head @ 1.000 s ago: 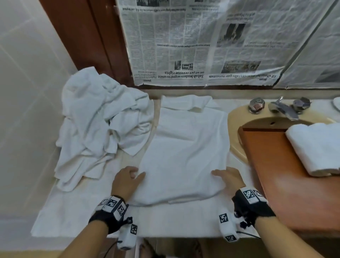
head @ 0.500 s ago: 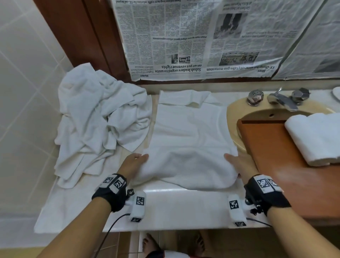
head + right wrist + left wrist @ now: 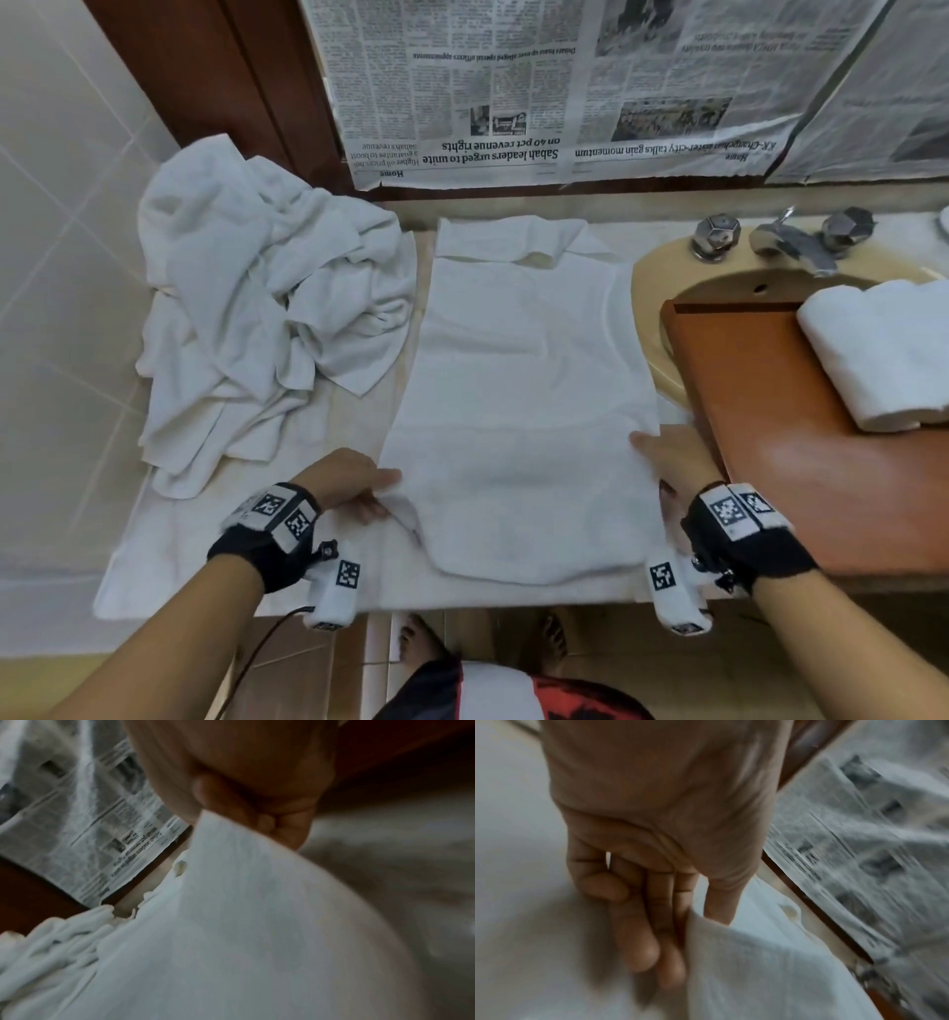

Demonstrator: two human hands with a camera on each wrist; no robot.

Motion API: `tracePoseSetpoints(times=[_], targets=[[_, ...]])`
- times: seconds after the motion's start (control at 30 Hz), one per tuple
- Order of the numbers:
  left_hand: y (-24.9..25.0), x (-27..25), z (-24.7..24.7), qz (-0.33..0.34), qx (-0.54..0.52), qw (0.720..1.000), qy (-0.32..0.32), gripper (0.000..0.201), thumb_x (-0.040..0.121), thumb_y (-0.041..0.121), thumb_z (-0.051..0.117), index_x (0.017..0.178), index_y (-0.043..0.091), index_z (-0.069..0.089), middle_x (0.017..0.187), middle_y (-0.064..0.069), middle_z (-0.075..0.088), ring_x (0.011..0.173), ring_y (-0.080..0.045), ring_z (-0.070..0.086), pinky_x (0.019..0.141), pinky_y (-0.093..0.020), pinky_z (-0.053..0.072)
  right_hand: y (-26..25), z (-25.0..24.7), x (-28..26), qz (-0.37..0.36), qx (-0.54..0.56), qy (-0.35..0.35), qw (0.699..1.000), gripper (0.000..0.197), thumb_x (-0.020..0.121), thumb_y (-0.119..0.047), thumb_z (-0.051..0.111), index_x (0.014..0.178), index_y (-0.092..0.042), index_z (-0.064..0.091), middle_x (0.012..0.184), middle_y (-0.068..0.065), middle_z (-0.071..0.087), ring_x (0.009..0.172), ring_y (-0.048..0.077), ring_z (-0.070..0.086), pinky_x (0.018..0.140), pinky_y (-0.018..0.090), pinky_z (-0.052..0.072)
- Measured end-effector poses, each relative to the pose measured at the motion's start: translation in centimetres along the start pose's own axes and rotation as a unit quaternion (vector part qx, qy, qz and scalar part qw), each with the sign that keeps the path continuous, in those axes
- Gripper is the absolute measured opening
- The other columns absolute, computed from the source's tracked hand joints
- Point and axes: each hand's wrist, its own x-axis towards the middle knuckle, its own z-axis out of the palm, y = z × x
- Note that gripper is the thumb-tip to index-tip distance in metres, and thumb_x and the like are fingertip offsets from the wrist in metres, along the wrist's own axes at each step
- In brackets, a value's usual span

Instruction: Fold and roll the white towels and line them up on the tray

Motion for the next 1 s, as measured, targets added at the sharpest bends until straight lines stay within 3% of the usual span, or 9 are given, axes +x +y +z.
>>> tracePoseSetpoints(times=[0.1,0.27,0.37,0.43,0.6,0.73,0.8,0.9,1.0], targets=[[1.2,0.6,0.2,0.007,0.091,0.993,0.081,0.049,0.083,0.047,0.071,0.060,0.012,0.045,0.066,-0.005,0.053,0.066,-0.022,0.050,0.062,-0.029,0.035,0.4,0.0,-0.2,0.050,-0.028,-0.023,0.998,0.032,0.082,-0.019,0.072,0.107,-0.002,0.062,0.101,0.016,0.068,0.089,0.035,0.066,0.083,0.046,0.055],[2.9,0.9,1.1,0.018,0.118,0.982,0.145,0.048,0.075,0.057,0.067,0.070,0.012,0.049,0.073,-0.004,0.052,0.077,-0.028,0.055,0.064,-0.031,0.039,1.7,-0.6,-2.0,0.072,-0.017,-0.073,0.995,0.023,0.083,-0.012,0.072,0.101,-0.003,0.061,0.093,0.014,0.067,0.079,0.029,0.063,0.058,0.031,0.047],[2.7,1.3,1.2,0.032,0.121,0.978,0.166,0.045,0.080,0.047,0.063,0.059,0.017,0.036,0.062,0.000,0.042,0.069,-0.025,0.047,0.058,-0.030,0.030,2.2,-0.9,-3.1,0.048,-0.004,-0.075,0.996,0.013,0.090,-0.001,0.060,0.102,0.003,0.062,0.090,0.015,0.066,0.079,0.029,0.062,0.066,0.038,0.051],[2.4,1.3,1.1,0.025,0.136,0.980,0.146,0.048,0.088,0.034,0.063,0.055,0.015,0.035,0.059,-0.002,0.041,0.067,-0.024,0.045,0.057,-0.030,0.028,2.1,-1.5,-3.3,0.022,0.049,-0.054,0.997,0.017,0.091,0.002,0.057,0.106,0.007,0.063,0.097,0.020,0.067,0.083,0.031,0.063,0.073,0.040,0.051],[1.5,0.6,1.1,-0.015,0.143,0.988,0.052,0.043,0.091,0.034,0.064,0.061,0.010,0.044,0.067,-0.006,0.049,0.062,-0.019,0.045,0.055,-0.028,0.032,2.5,-2.6,-4.0,-0.003,-0.040,-0.097,0.994,0.015,0.093,-0.019,0.061,0.102,-0.007,0.065,0.091,0.004,0.069,0.075,0.018,0.064,0.052,0.024,0.045],[1.7,0.8,1.4,0.012,0.183,0.980,0.073,0.044,0.089,0.037,0.066,0.062,0.012,0.042,0.066,-0.004,0.047,0.062,-0.018,0.045,0.052,-0.027,0.032,4.0,-2.5,-4.8,0.057,-0.088,-0.146,0.984,0.018,0.088,-0.019,0.066,0.105,-0.012,0.063,0.098,0.009,0.068,0.089,0.028,0.065,0.065,0.041,0.058],[2.1,1.0,1.6,0.011,0.190,0.978,0.081,0.041,0.086,0.039,0.068,0.065,0.013,0.043,0.069,-0.002,0.048,0.063,-0.017,0.046,0.053,-0.027,0.033,3.6,-2.7,-5.1,0.035,-0.061,-0.141,0.988,0.017,0.090,-0.013,0.063,0.107,-0.009,0.064,0.094,0.007,0.069,0.085,0.025,0.066,0.064,0.037,0.057],[2.6,1.5,1.7,0.011,0.209,0.973,0.096,0.043,0.082,0.048,0.069,0.069,0.016,0.043,0.073,-0.002,0.049,0.067,-0.019,0.048,0.056,-0.029,0.035,2.7,-3.0,-5.0,-0.004,-0.089,-0.111,0.990,0.002,0.089,-0.007,0.061,0.091,-0.007,0.061,0.081,0.007,0.065,0.064,0.021,0.060,0.045,0.021,0.044],[3.5,2.0,1.8,0.025,0.198,0.969,0.148,0.046,0.084,0.054,0.063,0.069,0.016,0.042,0.072,-0.002,0.048,0.071,-0.022,0.049,0.059,-0.031,0.034,2.6,-2.9,-3.6,-0.008,-0.178,-0.060,0.982,0.021,0.085,-0.012,0.066,0.073,-0.010,0.049,0.074,0.006,0.055,0.063,0.021,0.054,0.055,0.028,0.045]])
